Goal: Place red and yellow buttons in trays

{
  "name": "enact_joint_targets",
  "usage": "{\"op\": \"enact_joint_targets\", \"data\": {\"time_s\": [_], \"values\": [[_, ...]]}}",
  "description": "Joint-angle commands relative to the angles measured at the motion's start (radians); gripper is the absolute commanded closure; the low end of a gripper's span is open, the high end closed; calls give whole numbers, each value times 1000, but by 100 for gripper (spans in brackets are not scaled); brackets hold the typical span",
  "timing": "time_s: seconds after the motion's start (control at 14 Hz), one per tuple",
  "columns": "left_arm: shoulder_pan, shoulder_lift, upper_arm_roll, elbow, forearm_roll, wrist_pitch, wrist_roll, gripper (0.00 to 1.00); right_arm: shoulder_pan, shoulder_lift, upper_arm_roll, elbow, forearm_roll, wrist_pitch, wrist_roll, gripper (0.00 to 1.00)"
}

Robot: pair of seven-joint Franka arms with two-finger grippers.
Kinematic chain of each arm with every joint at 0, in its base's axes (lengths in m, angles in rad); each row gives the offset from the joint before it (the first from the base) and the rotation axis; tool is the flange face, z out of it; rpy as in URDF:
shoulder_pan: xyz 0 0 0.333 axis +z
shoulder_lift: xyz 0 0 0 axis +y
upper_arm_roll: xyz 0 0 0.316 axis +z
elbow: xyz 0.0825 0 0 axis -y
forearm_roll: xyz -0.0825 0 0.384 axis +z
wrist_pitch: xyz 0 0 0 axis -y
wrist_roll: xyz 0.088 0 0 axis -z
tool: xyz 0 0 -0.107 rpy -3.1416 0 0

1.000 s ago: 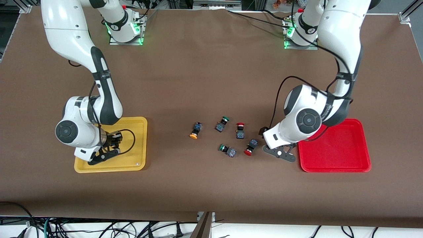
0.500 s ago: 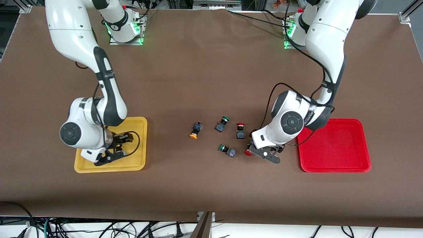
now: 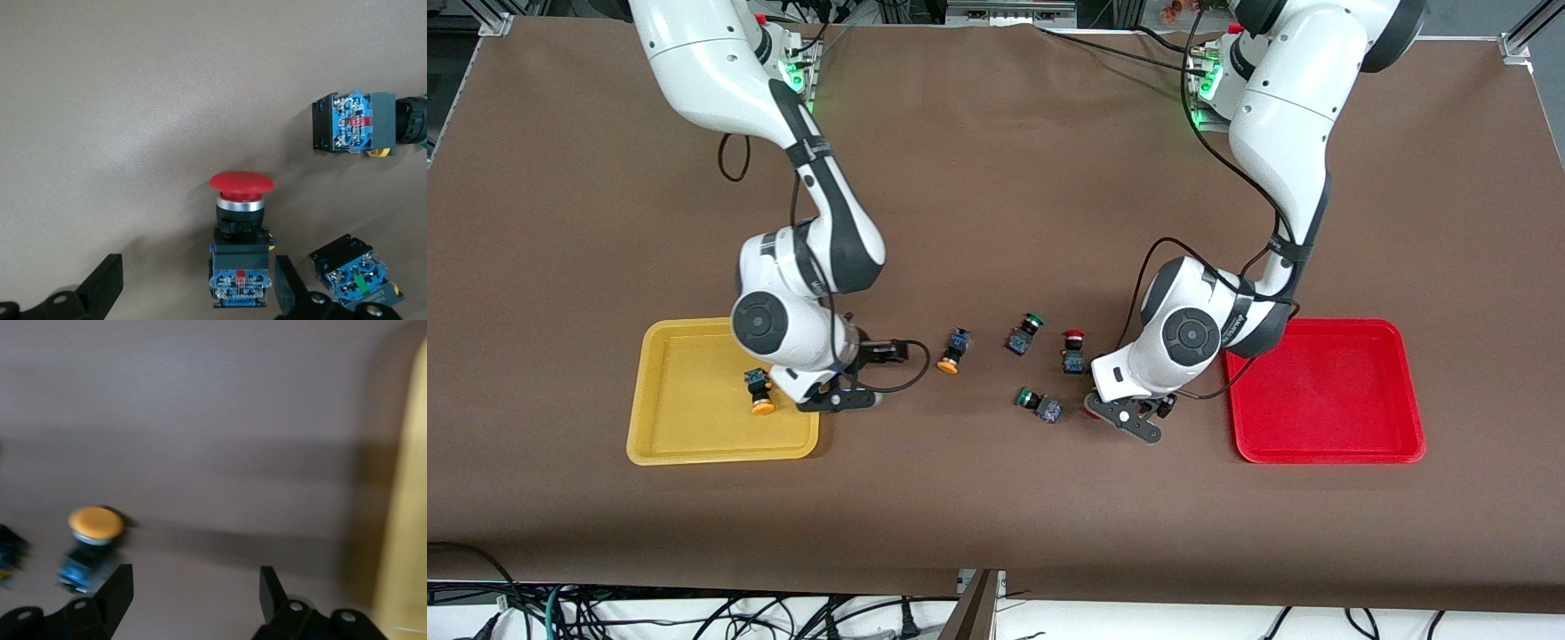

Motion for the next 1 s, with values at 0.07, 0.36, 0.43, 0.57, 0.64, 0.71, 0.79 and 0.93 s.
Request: {"op": "enact_joint_targets", "data": {"time_s": [0.07,0.36,0.43,0.57,0.64,0.71,0.79,0.93], "values": [[-19,22,12,21,-6,16,37,0,-6,47,100,19,27,119,183,15],[-20,28,12,21,-6,18,36,0,58,93,121,18,26,241,327,15],[-22,28,12,21,-6,18,36,0,66,97,121,16,26,241,341,16],[-26,30,12,21,-6,18,36,4,74,99,121,10,24,247,346,23],[-26,34,12,23,-6,18,36,5,75,101,121,4,23,248,344,34],[-26,36,12,24,-6,21,36,9,75,99,121,-10,17,248,343,42],[-28,39,12,24,-7,28,36,11,72,98,121,-22,15,248,334,56],[-28,39,12,24,-7,38,36,25,69,93,117,-30,10,247,326,89]]}}
